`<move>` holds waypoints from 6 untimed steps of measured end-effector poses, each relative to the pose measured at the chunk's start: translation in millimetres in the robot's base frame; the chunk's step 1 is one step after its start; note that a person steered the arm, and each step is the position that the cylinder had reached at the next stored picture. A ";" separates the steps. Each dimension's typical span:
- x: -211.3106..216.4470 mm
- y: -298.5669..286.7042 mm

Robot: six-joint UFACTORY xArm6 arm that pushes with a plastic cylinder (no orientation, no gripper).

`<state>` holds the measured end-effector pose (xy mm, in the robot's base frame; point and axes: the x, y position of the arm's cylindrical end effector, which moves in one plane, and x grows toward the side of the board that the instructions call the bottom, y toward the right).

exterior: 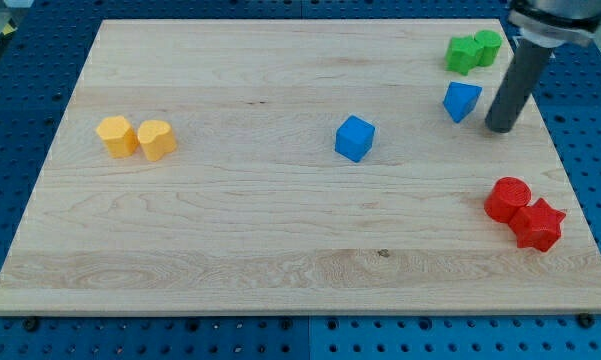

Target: Place the blue triangle to the top right of blue cube

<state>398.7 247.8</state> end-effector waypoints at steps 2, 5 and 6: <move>-36.7 -65.9; -29.2 -109.8; -19.2 -64.0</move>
